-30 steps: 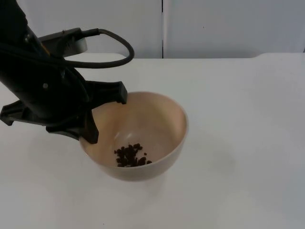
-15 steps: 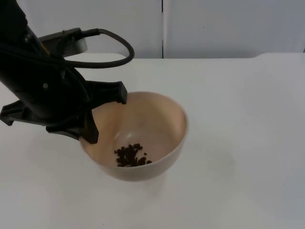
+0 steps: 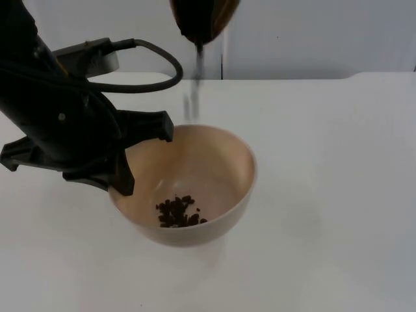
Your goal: Pick up the bowl with the left hand and pour the coffee beans from the cup into the bowl with the right hand.
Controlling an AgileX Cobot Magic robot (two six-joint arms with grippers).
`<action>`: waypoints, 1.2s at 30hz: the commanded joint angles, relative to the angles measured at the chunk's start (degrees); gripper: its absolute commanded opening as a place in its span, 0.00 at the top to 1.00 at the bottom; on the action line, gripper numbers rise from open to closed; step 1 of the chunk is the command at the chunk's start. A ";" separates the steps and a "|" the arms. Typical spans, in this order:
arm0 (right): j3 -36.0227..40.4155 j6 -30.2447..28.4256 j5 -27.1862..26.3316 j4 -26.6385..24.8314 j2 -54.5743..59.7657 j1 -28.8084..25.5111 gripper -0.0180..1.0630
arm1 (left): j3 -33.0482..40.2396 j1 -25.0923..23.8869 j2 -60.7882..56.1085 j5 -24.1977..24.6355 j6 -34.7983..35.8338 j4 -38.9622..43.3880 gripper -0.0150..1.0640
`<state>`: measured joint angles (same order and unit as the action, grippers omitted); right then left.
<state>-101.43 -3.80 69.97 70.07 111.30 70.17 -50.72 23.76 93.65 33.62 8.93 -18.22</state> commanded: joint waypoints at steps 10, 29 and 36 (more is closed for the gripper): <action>-0.14 3.35 -0.01 -5.88 -0.28 -2.26 0.98 | 0.25 0.41 -0.36 -0.62 0.32 -0.52 0.99; -2.65 3.80 -0.01 -24.07 -2.21 -7.51 0.98 | 0.25 0.41 -0.36 -0.97 0.32 -0.40 0.99; -2.93 0.98 -0.01 -33.02 -5.36 -11.27 0.98 | 0.25 0.41 -0.36 -0.97 0.32 -0.40 0.99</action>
<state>-104.01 -1.73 69.95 39.45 106.98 59.69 -50.72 23.76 93.65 33.42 8.93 -18.22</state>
